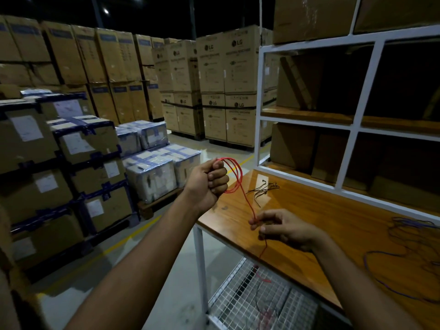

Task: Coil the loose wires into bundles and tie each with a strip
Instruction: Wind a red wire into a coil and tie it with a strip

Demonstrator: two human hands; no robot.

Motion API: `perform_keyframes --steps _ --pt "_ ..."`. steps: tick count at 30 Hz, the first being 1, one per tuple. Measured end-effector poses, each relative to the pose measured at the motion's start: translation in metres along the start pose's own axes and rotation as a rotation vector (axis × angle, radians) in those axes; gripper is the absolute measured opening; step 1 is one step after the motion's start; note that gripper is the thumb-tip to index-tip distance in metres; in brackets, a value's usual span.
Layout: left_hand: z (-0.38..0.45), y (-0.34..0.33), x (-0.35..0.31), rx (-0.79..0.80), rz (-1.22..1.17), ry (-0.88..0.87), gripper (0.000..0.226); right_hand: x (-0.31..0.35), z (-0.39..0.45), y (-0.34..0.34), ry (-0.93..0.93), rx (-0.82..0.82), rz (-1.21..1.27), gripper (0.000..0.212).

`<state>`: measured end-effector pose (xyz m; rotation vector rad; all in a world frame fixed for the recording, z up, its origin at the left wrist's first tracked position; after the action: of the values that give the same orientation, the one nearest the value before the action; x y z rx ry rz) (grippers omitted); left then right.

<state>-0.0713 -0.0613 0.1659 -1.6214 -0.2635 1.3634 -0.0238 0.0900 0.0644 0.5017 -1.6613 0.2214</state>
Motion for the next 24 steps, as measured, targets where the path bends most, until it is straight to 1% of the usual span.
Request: perform_keyframes --steps 2,4,6,9,11,12,13,14,16,18,19,21,22,23,24 --pt "0.003 -0.003 -0.007 0.001 0.010 -0.018 0.032 -0.007 0.001 0.002 0.017 -0.096 -0.036 0.018" --pt "0.004 -0.004 -0.013 -0.009 0.036 -0.037 0.035 -0.008 0.003 0.010 0.024 -0.224 -0.048 0.014" --pt "0.006 -0.003 -0.017 -0.019 0.047 -0.048 0.038 -0.008 0.001 0.021 0.024 -0.383 -0.030 0.019" --pt "0.007 -0.004 -0.018 -0.029 0.070 -0.054 0.038 -0.005 -0.006 0.030 0.003 -0.662 0.019 0.035" --pt "0.008 -0.004 -0.016 -0.036 0.089 -0.063 0.037 0.002 -0.010 0.027 -0.028 -0.786 -0.031 0.039" --pt "0.009 -0.004 -0.016 -0.038 0.099 -0.073 0.037 0.007 -0.009 0.021 -0.059 -0.789 -0.092 0.039" --pt "0.011 -0.004 -0.017 -0.043 0.114 -0.089 0.037 0.013 -0.006 0.012 -0.096 -0.739 -0.158 0.038" --pt "0.012 -0.003 -0.018 -0.055 0.132 -0.108 0.037 0.020 -0.003 0.000 -0.132 -0.647 -0.228 0.037" --pt "0.014 0.001 -0.020 -0.093 0.151 -0.140 0.038 0.038 0.000 -0.028 -0.171 -0.405 -0.391 0.030" --pt "0.016 0.006 -0.021 -0.124 0.164 -0.158 0.038 0.066 -0.006 -0.054 -0.116 -0.204 -0.604 0.023" --pt "0.016 0.009 -0.021 -0.137 0.184 -0.164 0.038 0.084 -0.010 -0.062 -0.046 -0.163 -0.751 0.026" --pt "0.017 0.012 -0.018 -0.154 0.221 -0.159 0.038 0.123 -0.021 -0.070 0.122 -0.199 -1.015 0.036" --pt "0.017 0.014 -0.015 -0.155 0.230 -0.151 0.037 0.140 -0.027 -0.070 0.183 -0.257 -1.066 0.037" --pt "0.017 0.014 -0.012 -0.156 0.236 -0.147 0.036 0.152 -0.033 -0.065 0.220 -0.327 -1.048 0.036" --pt "0.016 0.014 -0.009 -0.152 0.239 -0.148 0.035 0.162 -0.038 -0.058 0.248 -0.405 -0.980 0.033"
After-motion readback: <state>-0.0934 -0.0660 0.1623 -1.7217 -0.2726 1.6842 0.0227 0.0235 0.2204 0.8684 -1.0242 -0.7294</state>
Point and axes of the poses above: each hand's wrist, its own z-axis towards the middle knuckle, its own y-axis out of the back of the hand, x = y × z, the point moved 9 cm from there along z, towards the middle knuckle, and after that the axes turned 6 degrees about -z, right-handed, at the moved point
